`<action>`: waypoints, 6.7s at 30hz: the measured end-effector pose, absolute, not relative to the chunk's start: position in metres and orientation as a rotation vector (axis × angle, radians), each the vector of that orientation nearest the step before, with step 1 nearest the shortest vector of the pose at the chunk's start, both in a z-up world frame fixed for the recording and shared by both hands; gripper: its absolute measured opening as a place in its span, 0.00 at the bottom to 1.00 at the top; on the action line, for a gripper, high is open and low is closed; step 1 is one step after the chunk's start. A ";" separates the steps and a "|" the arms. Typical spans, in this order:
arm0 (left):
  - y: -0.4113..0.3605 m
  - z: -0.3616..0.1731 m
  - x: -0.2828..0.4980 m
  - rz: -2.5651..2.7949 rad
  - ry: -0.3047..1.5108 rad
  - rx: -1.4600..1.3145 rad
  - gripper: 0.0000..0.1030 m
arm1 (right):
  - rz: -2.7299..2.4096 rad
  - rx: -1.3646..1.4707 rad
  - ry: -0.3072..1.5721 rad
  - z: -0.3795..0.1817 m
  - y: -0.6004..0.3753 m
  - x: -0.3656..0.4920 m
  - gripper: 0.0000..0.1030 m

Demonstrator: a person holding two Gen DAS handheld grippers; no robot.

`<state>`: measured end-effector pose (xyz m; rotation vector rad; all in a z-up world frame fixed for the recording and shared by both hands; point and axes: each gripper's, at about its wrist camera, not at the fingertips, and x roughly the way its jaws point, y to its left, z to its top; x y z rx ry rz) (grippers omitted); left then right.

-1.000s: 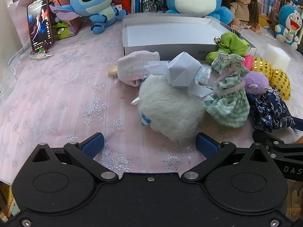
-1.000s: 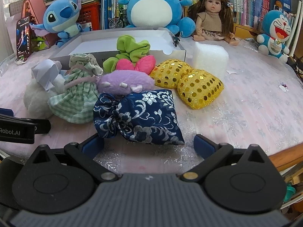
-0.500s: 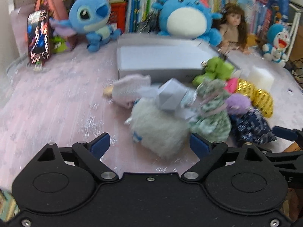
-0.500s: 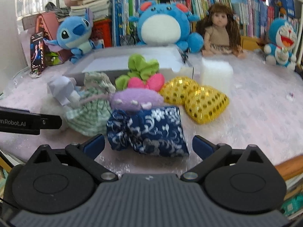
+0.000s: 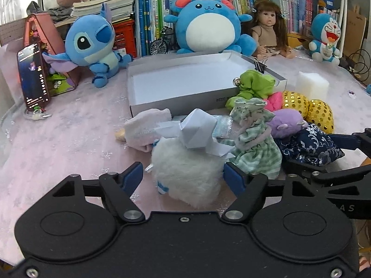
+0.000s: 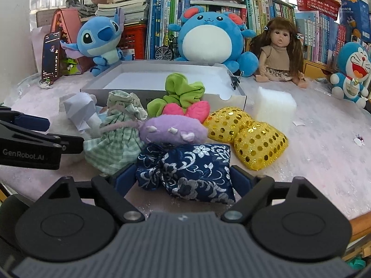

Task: Organize soft objects
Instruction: 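Move the left gripper to the white fluffy plush ball while the right gripper approaches the blue floral pouch, then close the left gripper on the white plush ball while the right gripper closes on the blue floral pouch, then lower the white plush into the box with the left gripper while the right releases the pouch, then move the left gripper to the pink knit sock while the right gripper approaches the purple heart plush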

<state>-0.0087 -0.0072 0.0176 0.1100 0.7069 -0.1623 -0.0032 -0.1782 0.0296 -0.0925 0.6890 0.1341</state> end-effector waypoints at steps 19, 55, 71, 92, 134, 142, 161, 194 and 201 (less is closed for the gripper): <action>-0.001 0.035 -0.009 -0.169 0.654 0.054 0.61 | 0.141 -0.039 0.639 0.046 -0.187 -0.003 0.62; 0.019 0.029 -0.007 -0.144 0.717 -0.060 0.38 | 0.111 -0.073 0.657 0.033 -0.192 -0.010 0.60; 0.034 0.074 0.030 -0.149 0.624 -0.125 0.37 | 0.098 -0.007 0.485 0.095 -0.210 0.016 0.53; 0.016 0.045 0.200 -0.268 0.799 -0.353 0.37 | 0.279 0.108 0.691 0.059 -0.203 0.180 0.53; 0.008 0.017 0.221 -0.235 0.866 -0.369 0.52 | 0.307 0.145 0.812 0.023 -0.198 0.211 0.80; 0.012 0.035 0.204 -0.237 0.809 -0.332 0.76 | 0.303 0.137 0.754 0.039 -0.203 0.198 0.87; 0.013 0.058 0.126 -0.242 0.716 -0.247 0.87 | 0.313 0.049 0.601 0.071 -0.203 0.130 0.98; 0.033 0.032 0.042 -0.167 0.627 -0.165 0.91 | 0.295 -0.078 0.486 0.062 -0.192 0.044 1.00; 0.036 0.025 0.031 -0.143 0.616 -0.152 0.91 | 0.299 -0.111 0.475 0.058 -0.184 0.034 1.00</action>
